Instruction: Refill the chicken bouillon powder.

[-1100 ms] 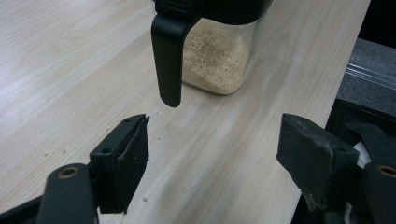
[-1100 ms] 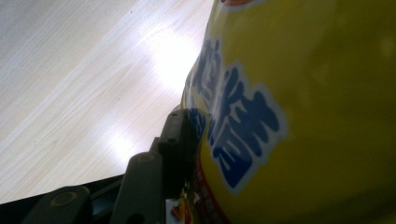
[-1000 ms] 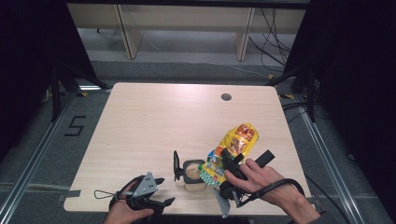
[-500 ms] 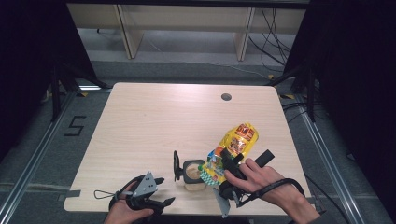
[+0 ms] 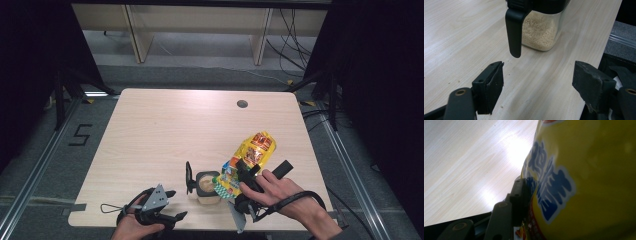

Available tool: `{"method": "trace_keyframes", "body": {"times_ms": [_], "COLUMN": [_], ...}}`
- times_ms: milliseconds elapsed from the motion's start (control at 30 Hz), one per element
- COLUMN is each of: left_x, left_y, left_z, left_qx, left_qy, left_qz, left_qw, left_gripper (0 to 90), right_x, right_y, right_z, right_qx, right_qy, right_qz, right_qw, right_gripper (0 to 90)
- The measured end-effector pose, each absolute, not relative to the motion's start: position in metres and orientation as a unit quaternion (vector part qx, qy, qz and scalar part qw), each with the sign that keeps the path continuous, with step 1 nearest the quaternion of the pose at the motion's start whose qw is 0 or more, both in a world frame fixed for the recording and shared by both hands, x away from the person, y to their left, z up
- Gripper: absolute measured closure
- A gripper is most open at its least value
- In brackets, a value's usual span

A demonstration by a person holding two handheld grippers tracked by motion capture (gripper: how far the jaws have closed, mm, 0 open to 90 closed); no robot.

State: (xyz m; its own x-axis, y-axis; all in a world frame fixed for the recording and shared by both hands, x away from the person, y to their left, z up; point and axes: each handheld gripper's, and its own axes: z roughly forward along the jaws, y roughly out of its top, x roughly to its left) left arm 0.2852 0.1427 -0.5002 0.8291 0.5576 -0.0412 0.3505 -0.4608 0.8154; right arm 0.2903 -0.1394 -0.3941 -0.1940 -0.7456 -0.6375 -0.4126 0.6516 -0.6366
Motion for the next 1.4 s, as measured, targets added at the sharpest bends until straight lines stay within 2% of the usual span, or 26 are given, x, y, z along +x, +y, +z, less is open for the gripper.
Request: {"method": "trace_keyframes", "body": {"times_ms": [233,533,1400], "left_x": [0.2854,0.2859,0.2854], "left_y": [0.1431,0.1439,0.1432], "left_z": [-0.5000,-0.4992,-0.5000], "left_qx": [0.849,0.854,0.849], "left_qy": [0.266,0.262,0.266], "left_qz": [0.117,0.109,0.117], "left_qw": [0.442,0.437,0.442], "left_gripper": [24.6,24.6,24.6], "right_x": [0.2887,0.2913,0.2895], "right_y": [-0.1410,-0.1387,-0.1428], "right_z": [-0.3964,-0.3917,-0.3952], "right_qx": [-0.360,-0.388,-0.362], "right_qy": [0.763,0.751,0.768], "right_qz": [-0.149,-0.165,-0.151], "right_qw": [0.516,0.509,0.506], "right_gripper": [62.4,62.5,62.7]}}
